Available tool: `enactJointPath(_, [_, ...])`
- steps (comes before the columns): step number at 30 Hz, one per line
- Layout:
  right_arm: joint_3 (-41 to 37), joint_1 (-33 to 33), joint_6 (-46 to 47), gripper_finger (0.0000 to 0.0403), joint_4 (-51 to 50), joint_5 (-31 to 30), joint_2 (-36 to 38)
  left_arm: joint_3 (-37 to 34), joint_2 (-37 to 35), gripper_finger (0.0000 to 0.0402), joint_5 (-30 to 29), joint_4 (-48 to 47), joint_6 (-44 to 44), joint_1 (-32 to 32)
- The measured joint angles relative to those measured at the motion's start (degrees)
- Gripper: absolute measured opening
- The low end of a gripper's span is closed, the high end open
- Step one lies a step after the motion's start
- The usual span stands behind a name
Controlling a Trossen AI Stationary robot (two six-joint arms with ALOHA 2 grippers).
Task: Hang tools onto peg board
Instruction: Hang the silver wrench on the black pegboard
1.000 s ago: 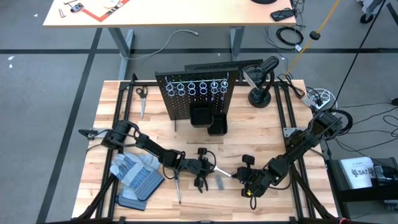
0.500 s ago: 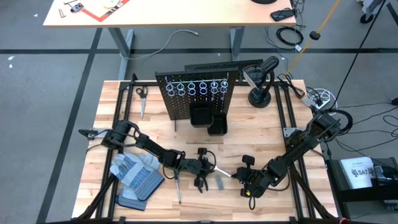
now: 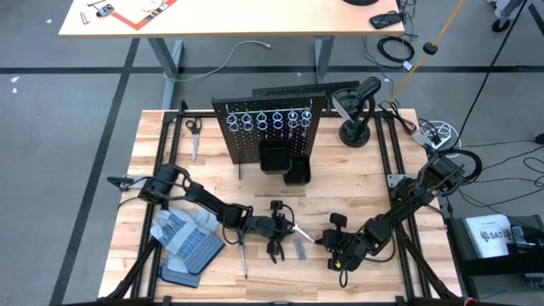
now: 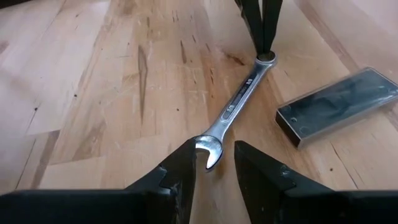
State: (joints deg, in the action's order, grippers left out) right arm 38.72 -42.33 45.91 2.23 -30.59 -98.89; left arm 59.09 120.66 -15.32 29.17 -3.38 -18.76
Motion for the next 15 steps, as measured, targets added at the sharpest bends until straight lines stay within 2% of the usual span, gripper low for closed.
enactJointPath(8, [-0.05,0.01,0.17,0.0,-0.38,0.5,0.0,0.02,-0.01,0.0119,-4.35,-0.37,-5.92,-0.07])
enactJointPath(15, [-0.15,0.02,0.33,0.0,-0.47,0.52,-0.02,0.16,-0.14,0.0119,-4.33,-0.99,-9.63,-0.14])
